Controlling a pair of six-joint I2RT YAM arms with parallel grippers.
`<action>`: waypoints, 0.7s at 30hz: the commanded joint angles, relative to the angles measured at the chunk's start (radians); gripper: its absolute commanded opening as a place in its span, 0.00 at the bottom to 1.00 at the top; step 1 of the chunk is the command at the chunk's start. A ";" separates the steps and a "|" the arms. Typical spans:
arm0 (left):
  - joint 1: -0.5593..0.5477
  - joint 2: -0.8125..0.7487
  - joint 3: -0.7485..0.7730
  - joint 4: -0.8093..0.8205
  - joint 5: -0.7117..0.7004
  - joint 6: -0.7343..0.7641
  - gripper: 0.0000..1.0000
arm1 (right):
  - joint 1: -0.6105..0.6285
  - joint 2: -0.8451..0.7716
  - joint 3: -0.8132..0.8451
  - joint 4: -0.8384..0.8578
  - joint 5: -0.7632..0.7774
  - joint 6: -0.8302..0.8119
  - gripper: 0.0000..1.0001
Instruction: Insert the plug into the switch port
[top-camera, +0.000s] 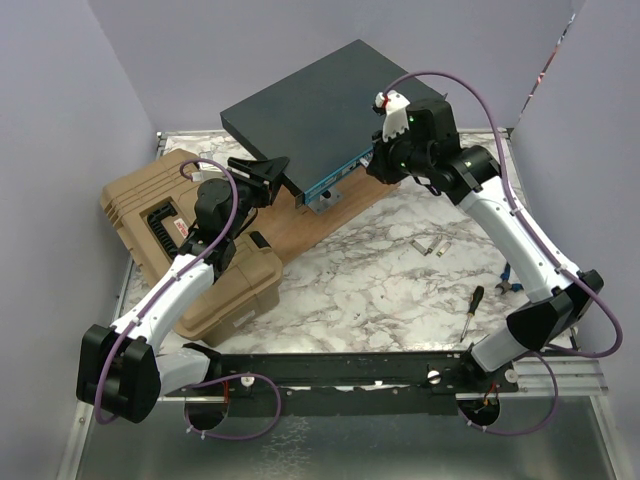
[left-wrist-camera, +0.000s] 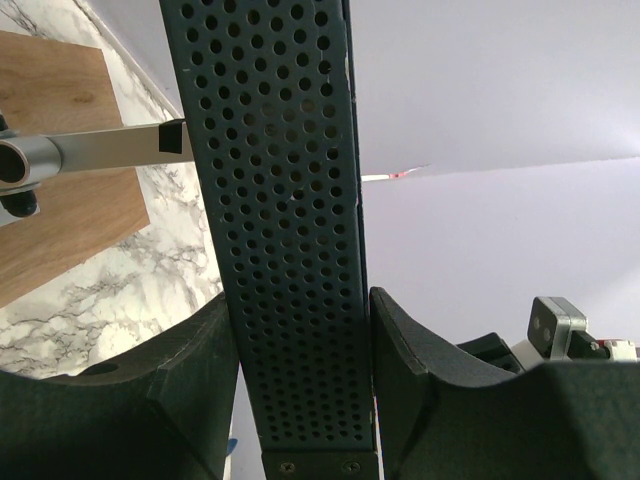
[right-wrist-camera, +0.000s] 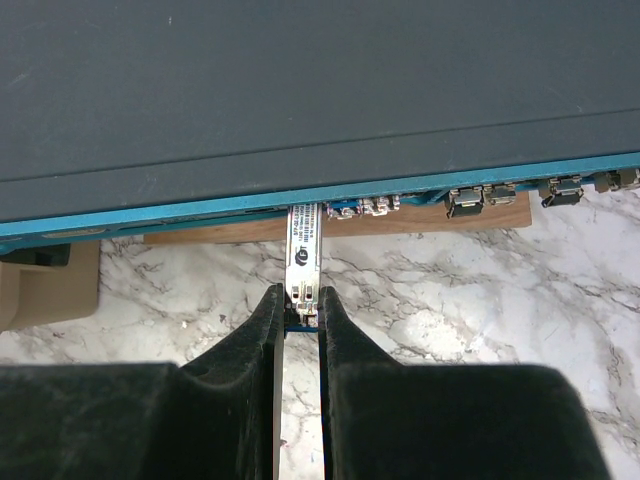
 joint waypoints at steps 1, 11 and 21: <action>-0.016 0.019 0.006 -0.034 0.018 0.045 0.00 | -0.002 0.019 0.004 0.049 -0.033 0.008 0.01; -0.016 0.018 0.005 -0.033 0.018 0.045 0.00 | -0.003 0.006 -0.049 0.143 -0.030 -0.005 0.01; -0.015 0.016 -0.001 -0.032 0.018 0.046 0.00 | -0.002 0.052 0.062 0.125 -0.037 -0.013 0.00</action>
